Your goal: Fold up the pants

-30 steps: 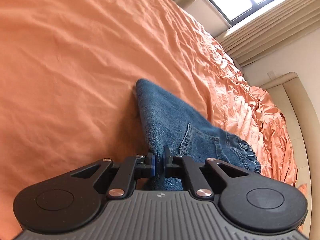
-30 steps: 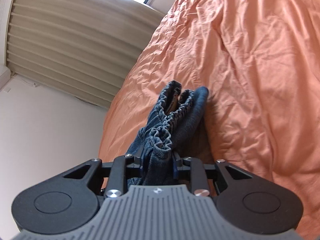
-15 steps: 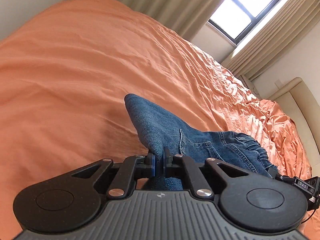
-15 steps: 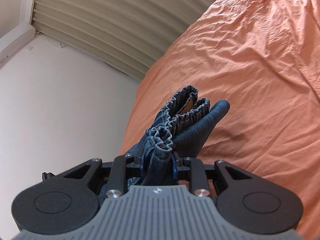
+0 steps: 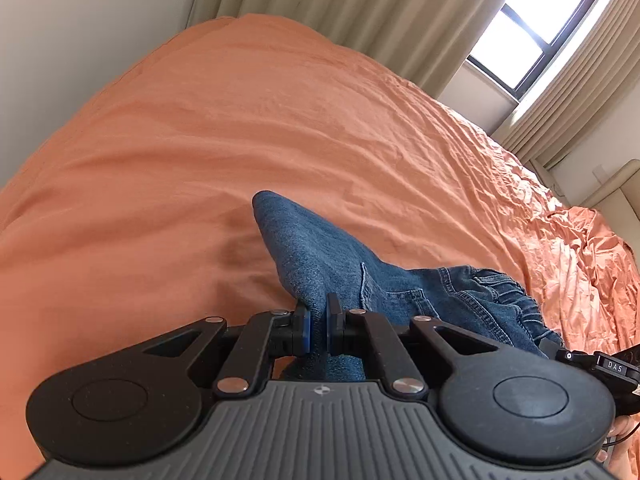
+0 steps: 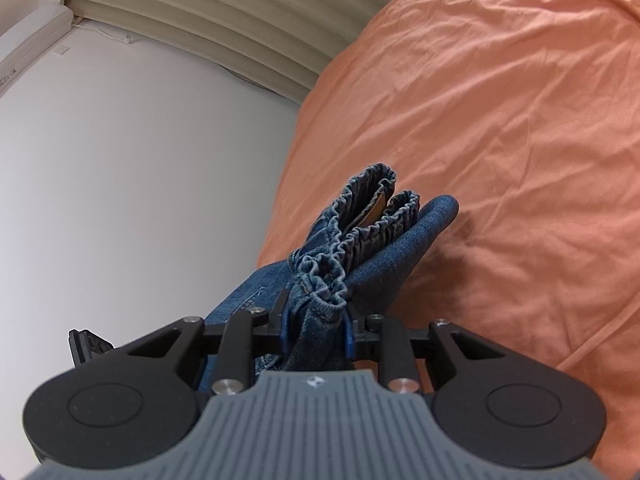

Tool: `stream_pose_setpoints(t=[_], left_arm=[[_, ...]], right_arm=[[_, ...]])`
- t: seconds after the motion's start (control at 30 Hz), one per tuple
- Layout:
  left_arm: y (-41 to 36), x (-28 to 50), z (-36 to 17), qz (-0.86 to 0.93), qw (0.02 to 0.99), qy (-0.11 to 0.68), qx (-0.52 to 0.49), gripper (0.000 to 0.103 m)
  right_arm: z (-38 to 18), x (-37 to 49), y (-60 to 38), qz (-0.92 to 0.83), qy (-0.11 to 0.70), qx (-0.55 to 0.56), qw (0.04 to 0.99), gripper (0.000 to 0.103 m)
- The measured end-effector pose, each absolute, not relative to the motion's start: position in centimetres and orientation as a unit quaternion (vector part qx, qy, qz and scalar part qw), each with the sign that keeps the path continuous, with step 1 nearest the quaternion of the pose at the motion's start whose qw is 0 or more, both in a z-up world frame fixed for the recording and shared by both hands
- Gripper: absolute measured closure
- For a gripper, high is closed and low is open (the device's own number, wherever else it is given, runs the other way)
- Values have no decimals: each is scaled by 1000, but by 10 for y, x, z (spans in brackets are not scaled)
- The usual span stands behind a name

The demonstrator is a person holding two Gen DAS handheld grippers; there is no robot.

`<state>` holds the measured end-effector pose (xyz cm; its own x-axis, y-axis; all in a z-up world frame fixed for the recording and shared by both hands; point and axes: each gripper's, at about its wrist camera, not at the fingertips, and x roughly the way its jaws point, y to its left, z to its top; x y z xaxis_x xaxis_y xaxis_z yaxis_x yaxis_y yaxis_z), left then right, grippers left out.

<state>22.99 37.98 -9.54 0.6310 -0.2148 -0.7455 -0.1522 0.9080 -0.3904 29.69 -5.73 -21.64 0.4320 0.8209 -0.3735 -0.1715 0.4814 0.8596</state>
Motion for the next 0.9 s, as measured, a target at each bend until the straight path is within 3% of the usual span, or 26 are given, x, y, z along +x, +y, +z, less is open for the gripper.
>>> stream_pose_setpoints(t=[0.33,0.43,0.5,0.63,0.7,0.9], left_arm=[[421,208,-192,3,847,462,-264,95],[426,209,-204,7,841,465,-278,87],[428,208,-205,10,836,468,-286,75],[435,191,-192,-2,834,471,-288,70],[435,174,-186,-17,833,479,-278,56],[427,120,-192,-9,826,504,-253,56]], right_arm=[[-299,272,-51,261,501,365,740,84],[-309,271,-44,245,507,339,754,84],[-313,274,-43,238,512,345,750,84],[-313,278,-44,241,516,346,746,83],[-314,281,-43,240,516,346,746,83],[-310,273,-40,231,521,340,748,81]])
